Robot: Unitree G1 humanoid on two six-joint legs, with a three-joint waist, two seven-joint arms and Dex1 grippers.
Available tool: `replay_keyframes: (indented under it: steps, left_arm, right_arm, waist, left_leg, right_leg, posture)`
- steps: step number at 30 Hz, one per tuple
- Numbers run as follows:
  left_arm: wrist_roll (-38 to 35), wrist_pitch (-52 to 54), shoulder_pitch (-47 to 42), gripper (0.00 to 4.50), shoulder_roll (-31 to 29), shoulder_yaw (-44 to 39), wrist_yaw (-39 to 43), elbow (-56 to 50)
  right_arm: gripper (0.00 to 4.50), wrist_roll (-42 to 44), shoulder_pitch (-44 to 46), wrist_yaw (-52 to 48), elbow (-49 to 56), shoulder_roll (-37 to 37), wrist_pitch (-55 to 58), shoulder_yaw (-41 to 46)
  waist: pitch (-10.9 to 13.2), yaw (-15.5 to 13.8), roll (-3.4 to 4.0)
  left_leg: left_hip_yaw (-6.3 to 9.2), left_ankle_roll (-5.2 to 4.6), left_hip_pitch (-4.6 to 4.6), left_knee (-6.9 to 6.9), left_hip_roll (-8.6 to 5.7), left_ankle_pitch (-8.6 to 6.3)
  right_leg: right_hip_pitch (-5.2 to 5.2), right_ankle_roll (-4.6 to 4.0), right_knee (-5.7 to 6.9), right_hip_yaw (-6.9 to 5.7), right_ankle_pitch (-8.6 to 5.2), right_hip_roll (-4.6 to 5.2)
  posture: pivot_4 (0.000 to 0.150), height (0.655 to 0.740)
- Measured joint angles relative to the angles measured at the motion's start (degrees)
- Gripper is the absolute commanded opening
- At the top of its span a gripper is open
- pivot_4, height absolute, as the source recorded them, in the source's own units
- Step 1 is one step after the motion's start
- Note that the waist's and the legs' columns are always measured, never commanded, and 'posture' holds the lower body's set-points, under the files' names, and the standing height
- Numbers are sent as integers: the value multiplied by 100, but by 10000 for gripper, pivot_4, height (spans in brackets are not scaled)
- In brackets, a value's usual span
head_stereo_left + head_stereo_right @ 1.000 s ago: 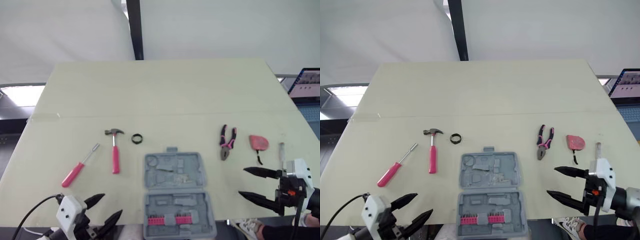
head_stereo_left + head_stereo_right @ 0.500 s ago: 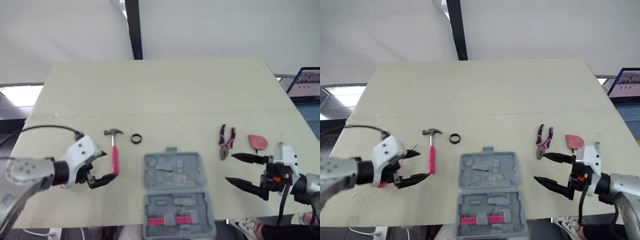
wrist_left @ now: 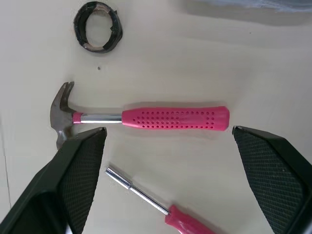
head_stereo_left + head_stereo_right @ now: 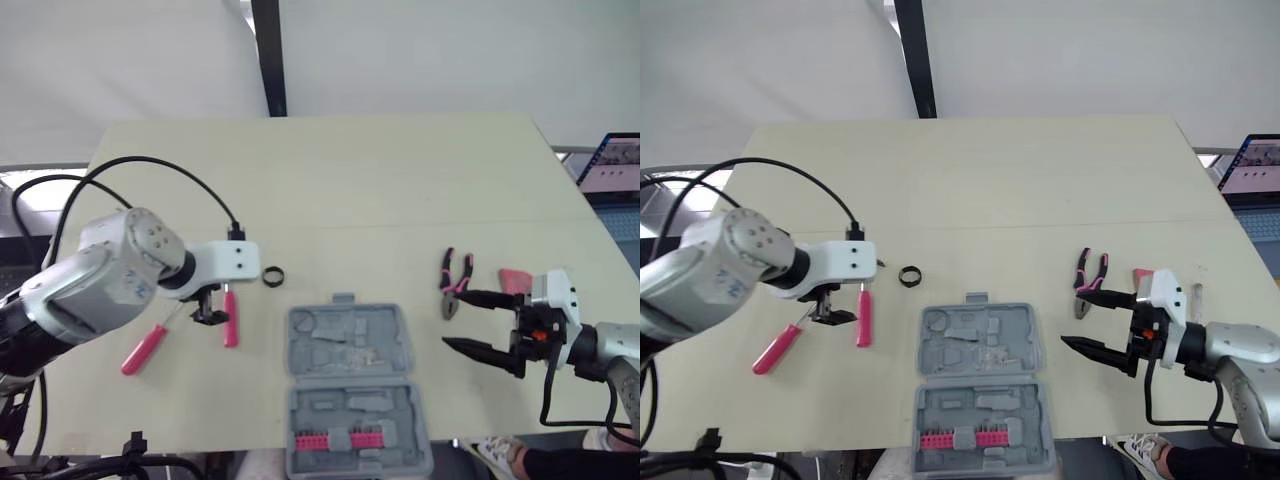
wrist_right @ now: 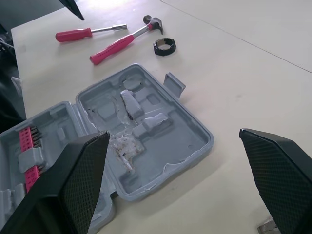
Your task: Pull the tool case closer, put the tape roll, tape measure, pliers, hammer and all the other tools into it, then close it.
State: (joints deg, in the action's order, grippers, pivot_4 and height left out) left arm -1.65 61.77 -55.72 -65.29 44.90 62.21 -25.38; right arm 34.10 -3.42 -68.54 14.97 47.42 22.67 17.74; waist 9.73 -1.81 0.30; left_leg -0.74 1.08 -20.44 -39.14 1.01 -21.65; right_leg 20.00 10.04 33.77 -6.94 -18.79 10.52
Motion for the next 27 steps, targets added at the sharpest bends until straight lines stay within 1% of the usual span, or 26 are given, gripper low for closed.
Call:
replay_keyframes:
  steps: [3,8,13,19,27]
  left_arm:
    - [380,7,-250,44296,344,343,156,224]
    - [938,-133,-417,44296,974,738,193,829]
    - [1305,-290,-420,44296,1479,840,232,1184]
    - [1742,-686,-421,44296,1826,861,267,1674]
    - [2029,-1159,-398,44296,2186,843,380,2241]
  right_arm:
    - [45000,80,-111,4,54,108,151,103]
    - [45000,222,-555,3,213,345,450,380]
    - [45000,362,-868,0,412,529,666,720]
    - [45000,505,-975,3,589,644,886,1034]
    - [45000,563,-1225,45,844,644,1044,1314]
  waist:
    - [11,7,-18]
    - [17,-15,-28]
    - [19,-16,-32]
    - [21,-18,-34]
    - [21,-105,-35]
  left_leg:
    - [0,0,-19,-6,1,0]
    - [0,-1,-21,-12,1,0]
    - [0,-1,-22,-14,1,0]
    - [1,-1,-23,-17,0,0]
    - [3,-1,-32,-34,1,0]
  right_leg:
    - [22,0,9,1,0,0]
    - [23,1,12,0,1,1]
    - [24,1,14,0,1,1]
    - [24,1,16,0,1,2]
    - [26,2,21,-1,1,1]
  posture:
    - [1500,7400]
    - [1500,7400]
    - [1500,7400]
    - [1500,7400]
    - [1500,7400]
